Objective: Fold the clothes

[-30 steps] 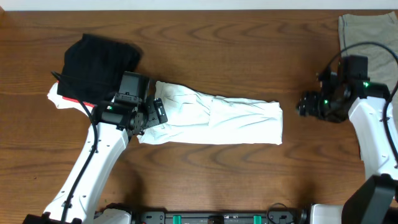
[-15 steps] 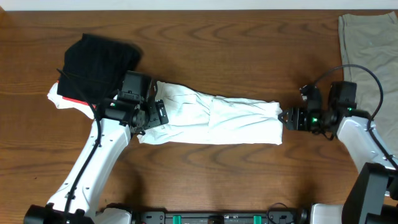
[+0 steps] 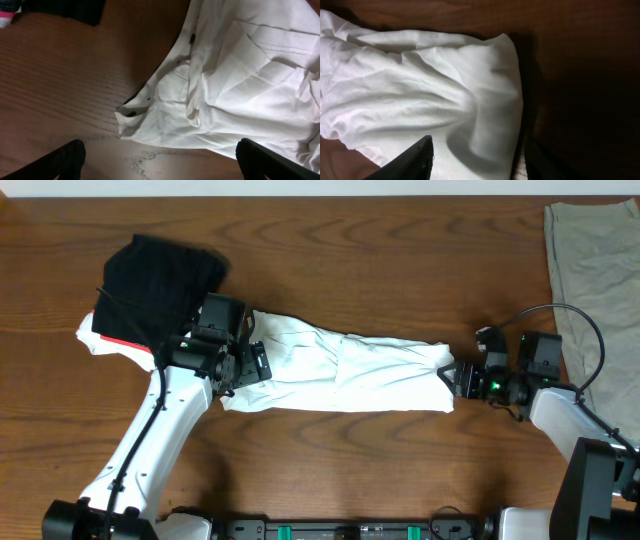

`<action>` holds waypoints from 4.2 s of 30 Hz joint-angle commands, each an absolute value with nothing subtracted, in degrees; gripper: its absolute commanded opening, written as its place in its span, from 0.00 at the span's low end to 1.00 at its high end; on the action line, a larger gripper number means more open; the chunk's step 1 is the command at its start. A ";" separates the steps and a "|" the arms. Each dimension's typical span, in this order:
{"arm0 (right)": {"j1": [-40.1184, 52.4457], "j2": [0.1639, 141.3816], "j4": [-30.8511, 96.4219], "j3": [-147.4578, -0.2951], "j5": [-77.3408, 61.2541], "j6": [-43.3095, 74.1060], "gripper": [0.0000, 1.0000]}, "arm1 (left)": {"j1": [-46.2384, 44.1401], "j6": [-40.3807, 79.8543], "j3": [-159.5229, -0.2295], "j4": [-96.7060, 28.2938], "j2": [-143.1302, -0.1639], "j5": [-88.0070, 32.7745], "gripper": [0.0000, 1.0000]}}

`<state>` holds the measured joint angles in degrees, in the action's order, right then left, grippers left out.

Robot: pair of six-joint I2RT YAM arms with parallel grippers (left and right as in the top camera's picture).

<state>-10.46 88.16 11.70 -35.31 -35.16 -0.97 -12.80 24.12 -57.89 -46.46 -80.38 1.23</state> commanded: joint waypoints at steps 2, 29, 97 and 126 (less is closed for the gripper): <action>-8.67 88.60 10.83 -34.59 -36.01 0.82 0.54 | -12.45 23.55 -58.19 -46.72 -80.90 0.84 0.98; -6.20 92.66 9.89 -35.57 -21.58 10.07 0.67 | -12.45 23.55 -58.19 -46.65 -80.90 0.89 0.98; 7.97 97.51 65.43 -87.37 -8.80 2.02 0.01 | -16.10 21.63 -58.19 -32.51 -80.90 -16.88 0.72; 28.49 97.62 42.33 -71.40 -10.50 15.86 0.01 | -16.10 21.43 -58.19 -34.81 -80.93 -11.00 0.72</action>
